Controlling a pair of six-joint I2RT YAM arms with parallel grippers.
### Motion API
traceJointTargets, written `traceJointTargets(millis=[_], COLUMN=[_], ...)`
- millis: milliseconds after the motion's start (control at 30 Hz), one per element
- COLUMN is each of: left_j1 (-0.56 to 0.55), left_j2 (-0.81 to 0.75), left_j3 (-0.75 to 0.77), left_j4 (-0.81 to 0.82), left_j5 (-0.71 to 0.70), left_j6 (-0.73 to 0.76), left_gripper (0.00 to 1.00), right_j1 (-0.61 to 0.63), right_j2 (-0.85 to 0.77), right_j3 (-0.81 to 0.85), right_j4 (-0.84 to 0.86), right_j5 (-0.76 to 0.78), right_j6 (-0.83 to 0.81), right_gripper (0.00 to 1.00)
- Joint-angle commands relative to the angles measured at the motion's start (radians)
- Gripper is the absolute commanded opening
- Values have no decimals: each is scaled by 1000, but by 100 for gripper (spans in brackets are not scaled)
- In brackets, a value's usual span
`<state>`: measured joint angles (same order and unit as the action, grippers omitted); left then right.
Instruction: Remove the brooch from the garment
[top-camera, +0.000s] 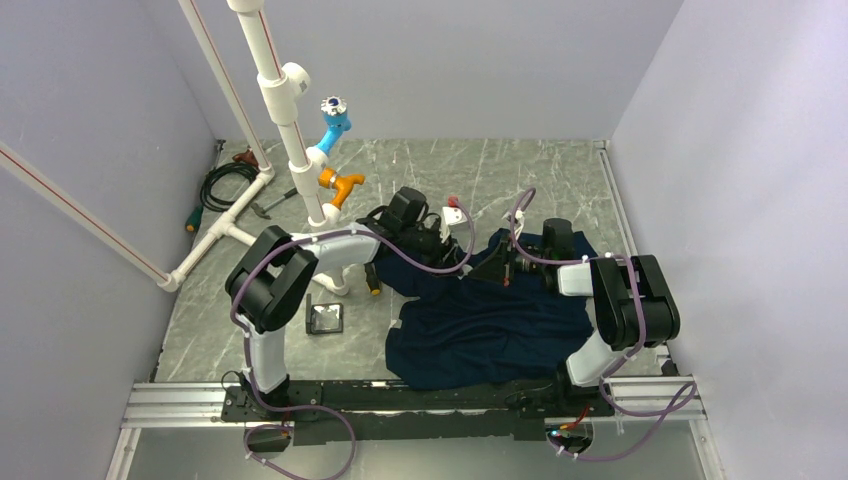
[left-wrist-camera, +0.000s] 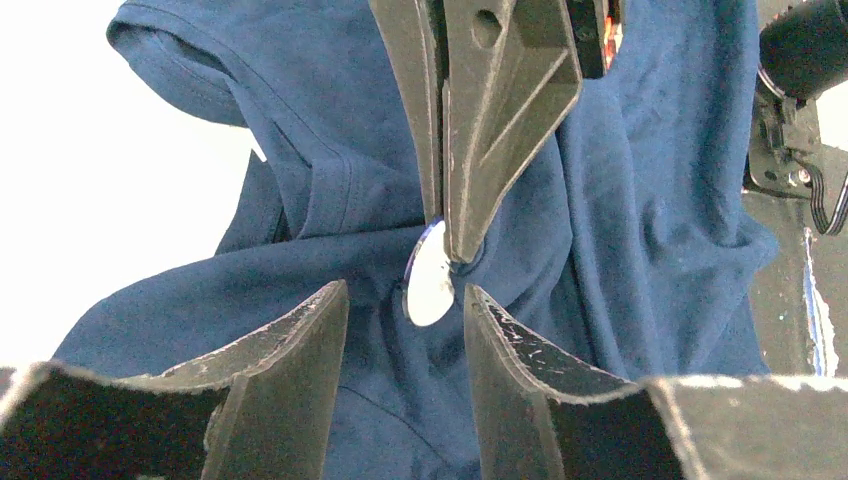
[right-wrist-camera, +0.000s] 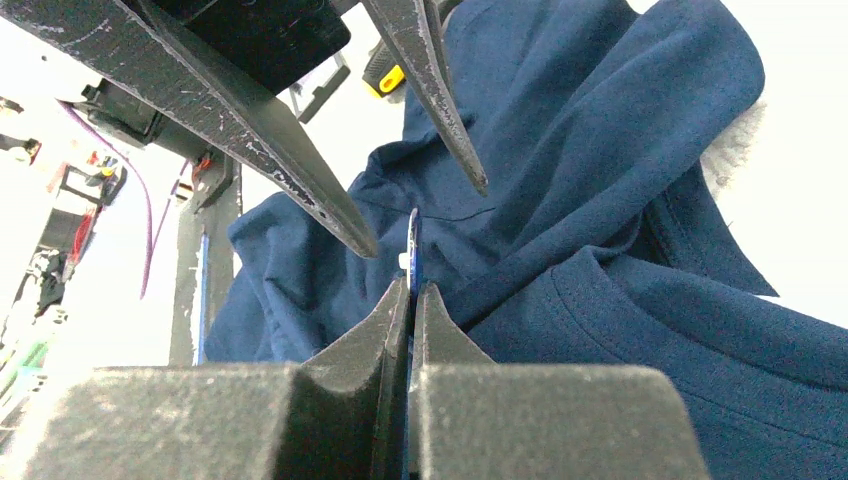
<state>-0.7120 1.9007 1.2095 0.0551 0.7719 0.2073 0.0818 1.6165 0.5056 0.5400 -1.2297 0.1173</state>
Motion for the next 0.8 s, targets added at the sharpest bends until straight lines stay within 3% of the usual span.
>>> traceJointTargets(millis=[0,433,633,767], left_j1=[-21,-37,-38,-37], left_j2=[-44,-7,9,14], left_j3=[1,42,55,58], left_j4=[59,62,38,31], left_j5=[-23,-46,-92,-111], left_j6=[-55,-131,-118,-113], left_gripper=[51,38,23,20], right_j1=[-8,-11,-10,-11], right_j2=[5,-9,-14,-18], right_j3=[19,-2,-8,-12], right_j4=[67,104,115,119], right_j5=[-11,-43,-51,-52], right_j6=[14,6,5,5], right_gripper=[0,0,0,0])
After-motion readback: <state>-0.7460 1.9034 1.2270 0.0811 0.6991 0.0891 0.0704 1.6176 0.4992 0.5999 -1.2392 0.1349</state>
